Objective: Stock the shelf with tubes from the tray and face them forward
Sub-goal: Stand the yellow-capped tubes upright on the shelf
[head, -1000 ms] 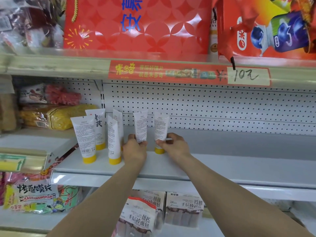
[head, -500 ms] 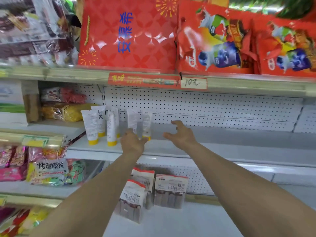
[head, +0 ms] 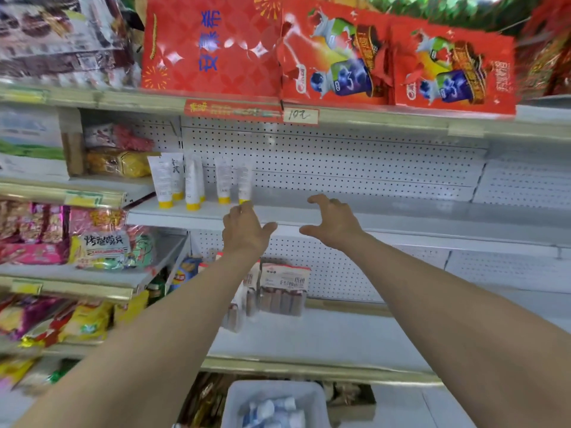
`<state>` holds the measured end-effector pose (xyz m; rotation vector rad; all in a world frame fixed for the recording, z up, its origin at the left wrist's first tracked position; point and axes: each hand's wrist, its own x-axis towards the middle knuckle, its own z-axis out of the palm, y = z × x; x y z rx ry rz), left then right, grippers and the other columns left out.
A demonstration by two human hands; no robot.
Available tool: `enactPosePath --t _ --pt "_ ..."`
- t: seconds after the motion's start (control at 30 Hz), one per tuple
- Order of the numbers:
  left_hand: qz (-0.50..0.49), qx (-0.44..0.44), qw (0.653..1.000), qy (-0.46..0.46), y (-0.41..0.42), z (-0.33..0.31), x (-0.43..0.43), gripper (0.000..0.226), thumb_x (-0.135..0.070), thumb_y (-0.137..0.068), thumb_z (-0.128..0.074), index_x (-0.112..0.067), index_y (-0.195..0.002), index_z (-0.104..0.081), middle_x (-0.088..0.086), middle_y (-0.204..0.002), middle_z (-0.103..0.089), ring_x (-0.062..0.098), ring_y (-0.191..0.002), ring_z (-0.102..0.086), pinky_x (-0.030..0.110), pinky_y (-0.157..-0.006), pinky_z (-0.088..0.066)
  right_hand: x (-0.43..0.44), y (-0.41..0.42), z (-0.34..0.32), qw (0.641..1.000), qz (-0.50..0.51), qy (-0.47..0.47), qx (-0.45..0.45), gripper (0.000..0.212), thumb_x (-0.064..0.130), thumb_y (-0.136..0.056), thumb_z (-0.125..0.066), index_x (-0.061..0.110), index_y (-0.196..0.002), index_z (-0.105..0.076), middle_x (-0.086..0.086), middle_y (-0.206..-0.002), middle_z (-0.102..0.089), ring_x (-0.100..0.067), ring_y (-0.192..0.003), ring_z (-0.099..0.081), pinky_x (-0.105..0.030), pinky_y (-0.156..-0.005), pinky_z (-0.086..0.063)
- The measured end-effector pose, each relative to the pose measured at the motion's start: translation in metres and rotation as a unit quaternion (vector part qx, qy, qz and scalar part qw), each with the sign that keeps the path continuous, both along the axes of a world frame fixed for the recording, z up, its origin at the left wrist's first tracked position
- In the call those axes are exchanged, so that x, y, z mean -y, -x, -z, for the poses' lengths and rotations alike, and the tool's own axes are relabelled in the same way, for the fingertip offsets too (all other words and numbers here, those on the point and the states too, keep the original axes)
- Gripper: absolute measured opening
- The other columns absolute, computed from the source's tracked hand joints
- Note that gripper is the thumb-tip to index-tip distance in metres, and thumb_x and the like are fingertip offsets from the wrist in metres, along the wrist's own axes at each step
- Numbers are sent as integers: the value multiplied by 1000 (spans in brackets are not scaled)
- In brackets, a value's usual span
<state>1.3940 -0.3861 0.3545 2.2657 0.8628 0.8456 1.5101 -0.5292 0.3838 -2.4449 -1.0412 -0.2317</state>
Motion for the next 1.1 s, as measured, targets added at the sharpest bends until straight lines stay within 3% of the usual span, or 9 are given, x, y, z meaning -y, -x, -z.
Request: enactPosePath --t 0.27,0.47,0.57,0.73,0.9,1.0,1.1 --pt "16 -34 999 31 1 64 28 59 -45 -92 -55 -9 -138 -45 19 -138 -45 37 -129 -37 45 -105 -35 35 4 65 997 19 13 -72 67 48 -85 -67 27 -142 -37 -10 -137 -47 -28 -127 -42 -40 -94 -45" --pt "50 -124 988 75 -5 148 32 58 -50 -91 -54 -9 -131 -48 19 -128 -51 37 -120 -46 47 -96 -43 44 -5 150 985 46 34 -165 64 48 -88 -63 24 -141 -39 -11 -131 -49 -29 -118 -49 -36 -87 -46" --pt "65 -179 977 100 -3 200 36 63 -51 -92 -53 -8 -137 -43 17 -138 -46 38 -124 -44 46 -100 -41 49 -6 205 972 63 72 -216 68 52 -90 -59 19 -145 -35 -12 -137 -47 -30 -125 -46 -39 -93 -46" --pt "77 -274 942 180 7 292 43 58 -52 -90 -54 -10 -130 -50 19 -124 -55 36 -116 -51 39 -97 -43 60 12 304 933 88 105 -332 62 49 -90 -61 16 -139 -42 -12 -127 -56 -30 -110 -59 -32 -85 -46" --pt "109 -352 896 249 31 381 52 55 -47 -94 -52 -7 -132 -49 17 -122 -57 36 -110 -55 37 -84 -43 79 50 403 882 116 150 -431 60 48 -89 -64 13 -136 -49 -9 -135 -54 -25 -122 -52 -30 -90 -41" --pt "123 -400 866 273 51 435 59 52 -44 -95 -52 -5 -129 -49 18 -122 -57 35 -110 -55 38 -85 -44 90 71 454 839 133 182 -496 59 48 -87 -65 13 -131 -50 -9 -134 -54 -25 -120 -54 -36 -96 -46" --pt "100 -440 832 321 73 480 64 53 -49 -94 -50 -8 -127 -49 14 -121 -60 35 -113 -55 34 -84 -42 94 89 496 807 131 220 -532 56 45 -90 -63 12 -133 -49 -6 -135 -54 -25 -122 -53 -31 -93 -42"
